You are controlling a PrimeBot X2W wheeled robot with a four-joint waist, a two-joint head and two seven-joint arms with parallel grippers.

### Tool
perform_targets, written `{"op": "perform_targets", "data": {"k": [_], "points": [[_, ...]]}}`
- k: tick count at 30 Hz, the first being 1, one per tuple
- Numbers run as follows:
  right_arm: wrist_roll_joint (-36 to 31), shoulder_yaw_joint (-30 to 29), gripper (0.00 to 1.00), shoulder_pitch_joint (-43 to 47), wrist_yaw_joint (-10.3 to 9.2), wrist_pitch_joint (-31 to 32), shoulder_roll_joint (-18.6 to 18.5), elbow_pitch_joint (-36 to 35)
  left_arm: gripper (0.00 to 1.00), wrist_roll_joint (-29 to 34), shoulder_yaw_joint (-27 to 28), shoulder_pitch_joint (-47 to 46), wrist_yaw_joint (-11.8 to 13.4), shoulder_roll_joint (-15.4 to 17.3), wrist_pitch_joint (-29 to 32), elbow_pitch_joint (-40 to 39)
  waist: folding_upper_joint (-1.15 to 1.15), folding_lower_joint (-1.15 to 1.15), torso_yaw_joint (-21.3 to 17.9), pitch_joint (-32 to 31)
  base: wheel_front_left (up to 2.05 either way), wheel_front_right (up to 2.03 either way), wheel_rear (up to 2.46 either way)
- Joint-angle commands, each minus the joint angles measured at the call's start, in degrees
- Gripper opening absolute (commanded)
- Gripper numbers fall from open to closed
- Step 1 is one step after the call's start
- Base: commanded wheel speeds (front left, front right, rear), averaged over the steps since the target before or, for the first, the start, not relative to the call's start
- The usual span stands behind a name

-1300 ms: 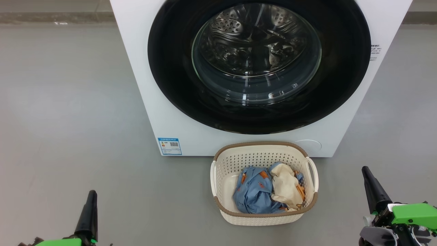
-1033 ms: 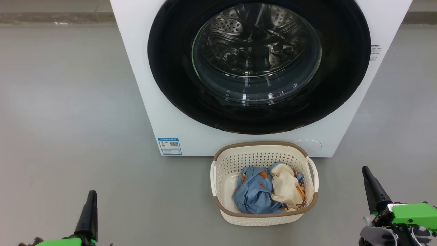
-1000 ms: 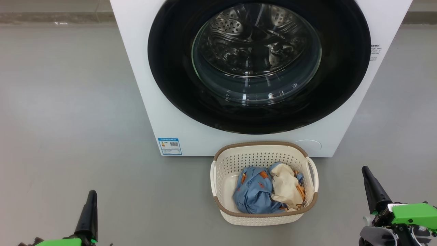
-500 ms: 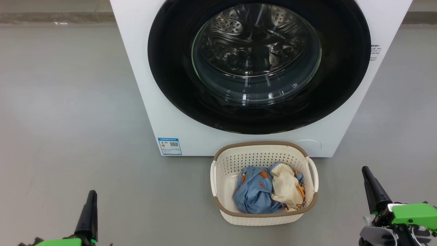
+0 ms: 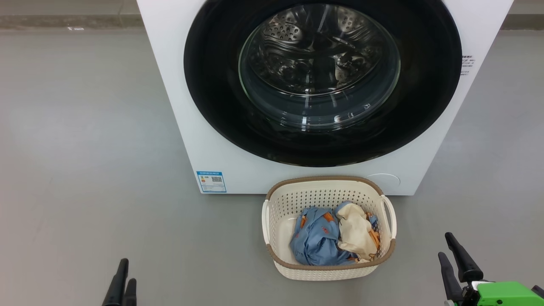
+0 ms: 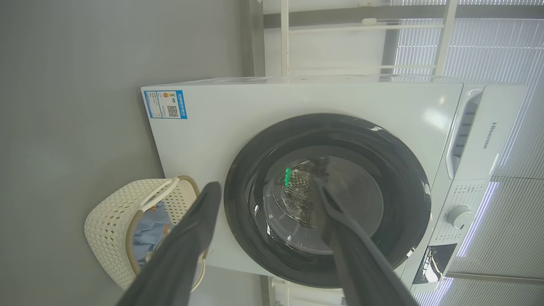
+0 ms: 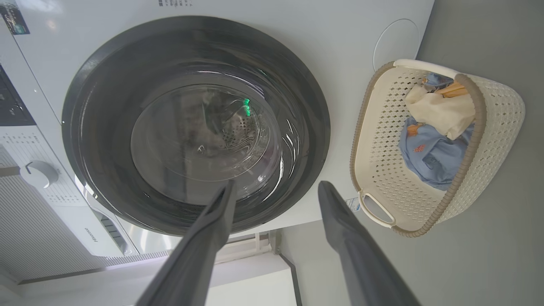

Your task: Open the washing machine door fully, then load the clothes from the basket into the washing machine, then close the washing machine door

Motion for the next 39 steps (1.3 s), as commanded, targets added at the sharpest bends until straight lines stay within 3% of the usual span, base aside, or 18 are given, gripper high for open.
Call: {"op": "perform_targets", "data": {"k": [1,16,39], "points": [[-0.2,0.2,1.0,-1.6,0.02,-0.3,-0.8,-1.8,1.0,0.4,0.0,-1.6,0.0,0.8,-0.6,-1.6,0.0,0.08,0.0,-0.1,0.0,0.0,0.0],[-5.4,2.1,1.0,-2.6,0.07,-3.3,-2.5,-3.1,1.0,4.7,-0.3,-2.2,0.0,1.7,-3.2,-4.4,0.0,-0.01,0.0,0.1,0.0,0.0,0.0],[-23.1,6.2,1.0,-4.3,0.13,-7.1,-5.6,-5.5,1.0,26.3,-2.6,-2.9,0.0,3.8,-7.0,-6.1,0.0,-0.01,0.3,0.1,0.0,0.0,0.0]]}}
